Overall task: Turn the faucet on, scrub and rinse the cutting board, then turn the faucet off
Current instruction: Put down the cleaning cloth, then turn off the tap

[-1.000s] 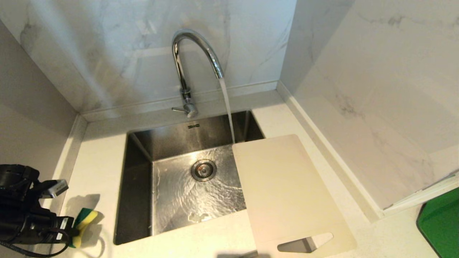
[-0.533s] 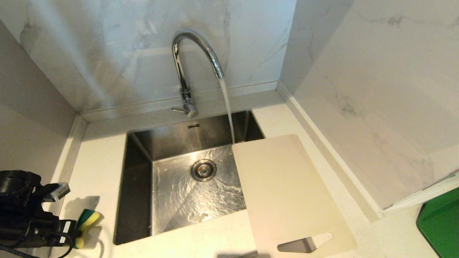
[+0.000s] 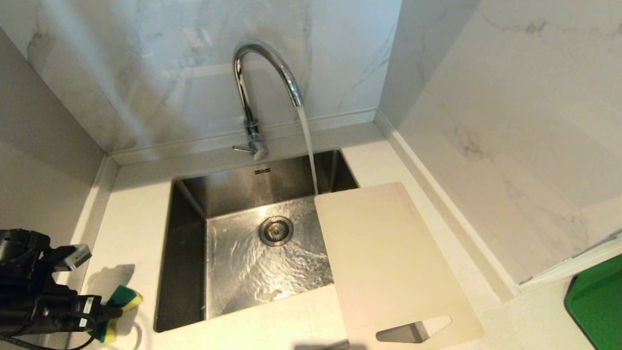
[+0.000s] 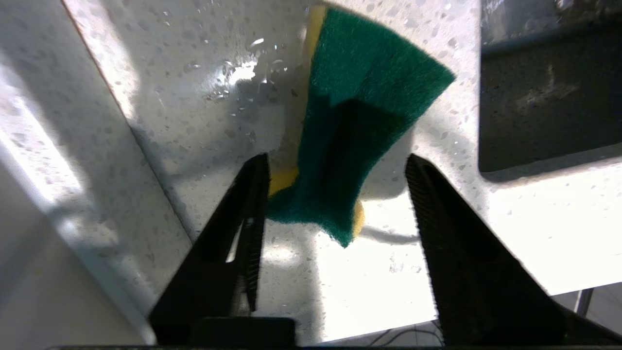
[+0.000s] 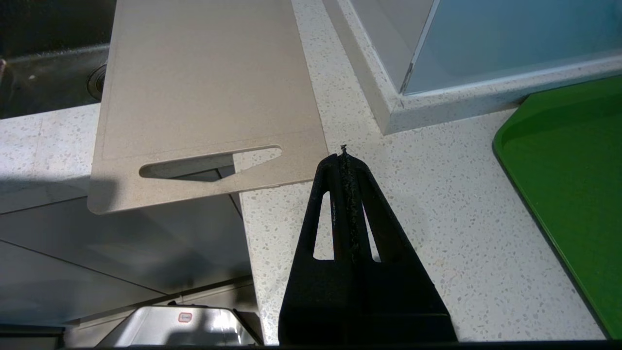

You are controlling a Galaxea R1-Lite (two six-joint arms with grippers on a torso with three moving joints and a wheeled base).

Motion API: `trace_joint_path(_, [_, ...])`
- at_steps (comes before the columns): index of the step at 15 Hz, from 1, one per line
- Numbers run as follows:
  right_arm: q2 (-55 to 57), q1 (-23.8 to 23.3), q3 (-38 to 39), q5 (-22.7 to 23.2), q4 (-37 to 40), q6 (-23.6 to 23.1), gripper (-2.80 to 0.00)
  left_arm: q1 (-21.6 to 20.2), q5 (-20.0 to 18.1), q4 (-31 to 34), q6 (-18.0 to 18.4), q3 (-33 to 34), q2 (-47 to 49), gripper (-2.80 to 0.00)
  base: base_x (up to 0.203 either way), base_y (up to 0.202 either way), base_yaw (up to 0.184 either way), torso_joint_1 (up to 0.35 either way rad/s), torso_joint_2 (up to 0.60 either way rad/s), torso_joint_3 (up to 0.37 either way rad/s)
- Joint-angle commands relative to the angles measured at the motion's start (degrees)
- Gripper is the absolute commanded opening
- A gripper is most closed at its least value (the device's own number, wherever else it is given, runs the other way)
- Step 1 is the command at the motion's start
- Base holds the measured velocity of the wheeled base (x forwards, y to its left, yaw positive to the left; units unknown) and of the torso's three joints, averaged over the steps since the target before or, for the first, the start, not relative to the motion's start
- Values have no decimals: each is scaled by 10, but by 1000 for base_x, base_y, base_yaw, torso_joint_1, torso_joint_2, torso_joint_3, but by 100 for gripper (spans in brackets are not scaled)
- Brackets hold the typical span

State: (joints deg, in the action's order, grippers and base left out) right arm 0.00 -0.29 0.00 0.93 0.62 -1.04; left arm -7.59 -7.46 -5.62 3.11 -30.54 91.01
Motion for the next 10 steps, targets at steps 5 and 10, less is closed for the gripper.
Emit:
trace_joint_path(5, [0, 0, 1, 0, 0, 0, -280, 25, -11, -9, -21, -64, -79, 0, 0, 0, 0, 0, 0, 0])
trace_joint_path(10, [0, 0, 1, 0, 0, 0, -280, 138, -32, -12, -139, -168, -77, -280, 0, 0, 0, 0, 0, 0])
